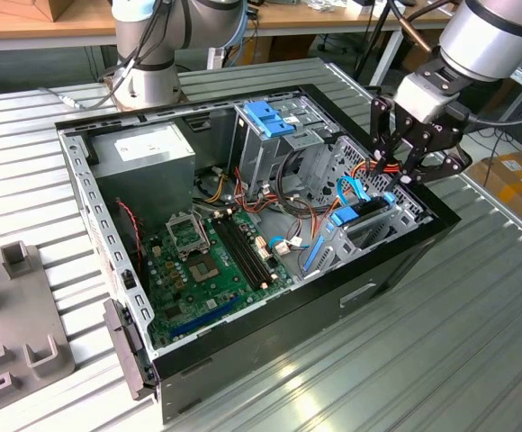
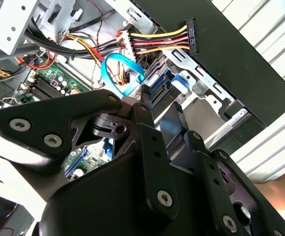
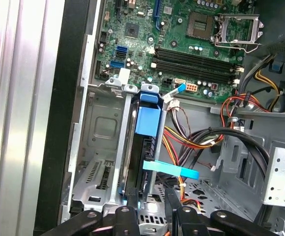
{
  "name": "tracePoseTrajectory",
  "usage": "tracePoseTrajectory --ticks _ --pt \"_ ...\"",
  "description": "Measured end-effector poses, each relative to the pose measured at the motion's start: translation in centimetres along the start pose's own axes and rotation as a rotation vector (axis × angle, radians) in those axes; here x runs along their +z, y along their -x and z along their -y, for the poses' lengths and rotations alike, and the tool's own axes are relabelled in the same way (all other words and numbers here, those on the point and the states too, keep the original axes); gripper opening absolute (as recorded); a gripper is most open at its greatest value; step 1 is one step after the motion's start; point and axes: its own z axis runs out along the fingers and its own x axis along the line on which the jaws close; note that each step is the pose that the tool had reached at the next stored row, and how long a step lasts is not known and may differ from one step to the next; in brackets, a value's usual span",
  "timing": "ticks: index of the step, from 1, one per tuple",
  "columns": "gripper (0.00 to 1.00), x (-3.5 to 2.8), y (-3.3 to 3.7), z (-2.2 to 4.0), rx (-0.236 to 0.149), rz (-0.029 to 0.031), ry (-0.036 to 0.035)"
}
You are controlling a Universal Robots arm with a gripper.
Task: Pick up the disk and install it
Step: 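Insert the second disk wire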
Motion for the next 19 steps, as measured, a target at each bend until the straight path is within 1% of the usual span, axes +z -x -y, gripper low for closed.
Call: tracePoseTrajectory --ticks 3,4,8,12,15,17,19 --pt "0.35 0.02 0.08 0.28 -0.01 0.0005 0.0007" --pt "0.35 0.03 0.1 0.47 -0.013 0.0009 0.0009" --pt "0.35 0.06 0.13 0.9 -0.019 0.0011 0.0013" --pt "0.35 0.11 0.06 1.66 -0.026 0.0017 0.0017" --pt "0.35 0.13 0.03 1.97 -0.028 0.0018 0.0019" --pt "0.35 0.15 -0.02 2.36 -0.031 0.002 0.0021" --pt "0.35 0.16 -0.03 2.52 -0.032 0.002 0.0022"
